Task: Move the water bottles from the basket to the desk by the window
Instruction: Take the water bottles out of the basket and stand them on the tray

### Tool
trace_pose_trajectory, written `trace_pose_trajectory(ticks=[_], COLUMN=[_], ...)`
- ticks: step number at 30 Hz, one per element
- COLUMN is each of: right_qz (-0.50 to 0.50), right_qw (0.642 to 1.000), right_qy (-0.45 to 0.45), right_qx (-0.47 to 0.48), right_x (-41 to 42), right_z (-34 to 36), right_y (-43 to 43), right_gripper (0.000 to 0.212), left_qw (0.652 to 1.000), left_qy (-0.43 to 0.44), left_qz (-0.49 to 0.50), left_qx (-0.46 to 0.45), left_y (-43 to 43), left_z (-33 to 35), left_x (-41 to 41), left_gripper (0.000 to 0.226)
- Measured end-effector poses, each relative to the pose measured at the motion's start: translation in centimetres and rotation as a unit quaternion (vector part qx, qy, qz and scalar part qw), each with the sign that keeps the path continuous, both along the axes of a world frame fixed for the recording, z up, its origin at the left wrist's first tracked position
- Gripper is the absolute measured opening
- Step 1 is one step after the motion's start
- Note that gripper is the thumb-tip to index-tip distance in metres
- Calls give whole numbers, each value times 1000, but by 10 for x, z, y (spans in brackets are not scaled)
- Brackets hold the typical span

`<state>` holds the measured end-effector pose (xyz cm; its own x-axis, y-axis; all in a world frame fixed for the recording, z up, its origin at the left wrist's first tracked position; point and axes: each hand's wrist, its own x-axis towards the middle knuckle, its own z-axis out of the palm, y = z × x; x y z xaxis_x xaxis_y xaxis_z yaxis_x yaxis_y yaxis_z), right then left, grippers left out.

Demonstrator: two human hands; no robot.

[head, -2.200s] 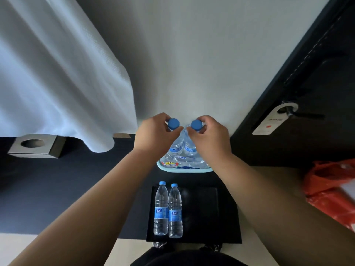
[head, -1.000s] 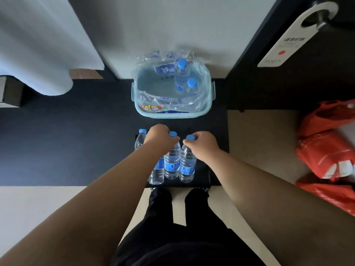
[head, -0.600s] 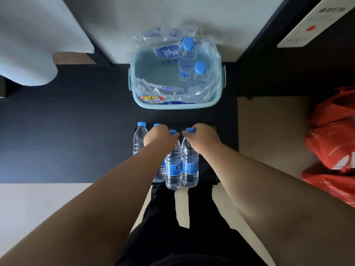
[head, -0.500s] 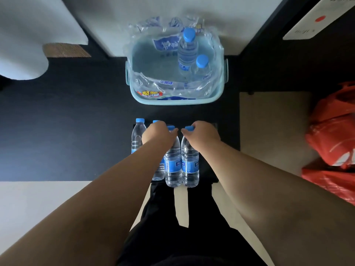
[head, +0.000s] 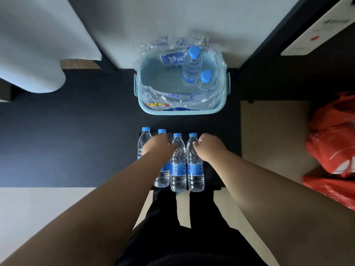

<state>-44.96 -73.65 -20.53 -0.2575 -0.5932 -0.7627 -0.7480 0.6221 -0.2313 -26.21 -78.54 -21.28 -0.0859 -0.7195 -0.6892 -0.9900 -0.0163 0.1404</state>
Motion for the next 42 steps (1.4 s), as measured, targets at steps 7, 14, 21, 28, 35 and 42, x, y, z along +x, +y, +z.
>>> trace_pose_trajectory(ticks=[7,14,21,28,35,42], right_qz=[39,14,-9,-5,21,19], right_qw=[998,982,965,970,978,979], right_qy=[20,49,82,88,97,100], right_qx=[-33,-181,-249,-228,-185,-175], right_x=[-12,-22,-31,-36,-38,-38], right_z=[62,127,159,157,137,117], right_y=[-16,-58,-100,-128,-136,-136], right_gripper=[39,32,34,44,53,51], left_qw=[998,985,978,971,971,970], left_qy=[22,90,114,109,113,113], left_qz=[32,32,25,-33,-96,-145], left_qx=[-40,-144,-172,-210,-188,-161], left_y=[-29,-82,-131,-165,-181,-190], left_z=[63,133,164,163,144,127], left_x=[4,-14,-42,-67,-86,-105], left_gripper=[26,29,29,32,53,59])
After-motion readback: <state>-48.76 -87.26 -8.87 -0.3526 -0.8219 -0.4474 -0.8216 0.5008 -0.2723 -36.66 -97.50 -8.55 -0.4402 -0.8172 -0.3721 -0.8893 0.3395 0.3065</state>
